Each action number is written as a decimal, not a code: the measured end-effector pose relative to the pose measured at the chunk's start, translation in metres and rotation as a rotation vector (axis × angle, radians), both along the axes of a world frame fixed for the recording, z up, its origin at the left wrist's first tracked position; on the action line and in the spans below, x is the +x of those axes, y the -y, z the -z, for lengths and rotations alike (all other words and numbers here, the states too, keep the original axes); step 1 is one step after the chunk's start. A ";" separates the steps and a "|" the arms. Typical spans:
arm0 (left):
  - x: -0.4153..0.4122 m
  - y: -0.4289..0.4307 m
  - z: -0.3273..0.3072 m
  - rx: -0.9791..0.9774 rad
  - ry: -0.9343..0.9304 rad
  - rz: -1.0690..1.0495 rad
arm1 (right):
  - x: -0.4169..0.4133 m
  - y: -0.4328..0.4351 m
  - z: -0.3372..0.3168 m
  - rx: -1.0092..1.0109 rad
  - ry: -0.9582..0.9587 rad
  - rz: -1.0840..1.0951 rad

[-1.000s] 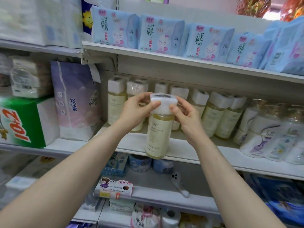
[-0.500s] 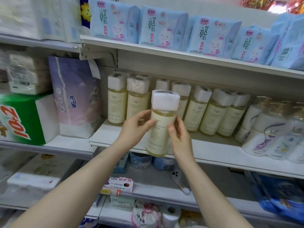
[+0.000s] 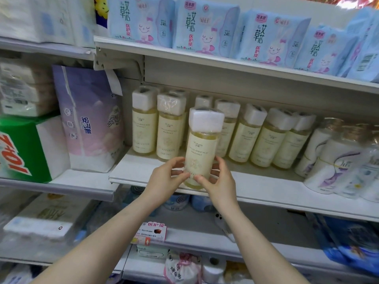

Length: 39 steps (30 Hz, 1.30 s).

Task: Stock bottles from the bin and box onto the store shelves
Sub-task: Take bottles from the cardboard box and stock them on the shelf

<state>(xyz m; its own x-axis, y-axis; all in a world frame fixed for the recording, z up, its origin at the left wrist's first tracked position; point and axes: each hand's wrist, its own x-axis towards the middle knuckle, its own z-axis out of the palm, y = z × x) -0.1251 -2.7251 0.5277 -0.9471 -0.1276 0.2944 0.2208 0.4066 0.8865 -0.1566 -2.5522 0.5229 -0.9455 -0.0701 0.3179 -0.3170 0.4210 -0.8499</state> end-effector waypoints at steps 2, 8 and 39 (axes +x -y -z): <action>-0.005 0.000 0.000 -0.007 0.009 0.012 | -0.008 0.001 -0.001 -0.034 0.022 -0.002; -0.022 0.002 0.000 -0.063 0.025 0.031 | -0.033 0.005 -0.003 -0.099 0.056 -0.072; -0.048 -0.005 -0.001 -0.251 0.110 -0.021 | -0.086 0.005 -0.004 0.097 0.131 -0.118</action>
<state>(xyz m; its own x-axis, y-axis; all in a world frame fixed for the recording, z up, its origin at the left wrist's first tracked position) -0.1732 -2.7198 0.5287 -0.9732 -0.0835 0.2143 0.1176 0.6200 0.7757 -0.2423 -2.5570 0.5271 -0.9618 -0.2067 0.1793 -0.2583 0.4694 -0.8444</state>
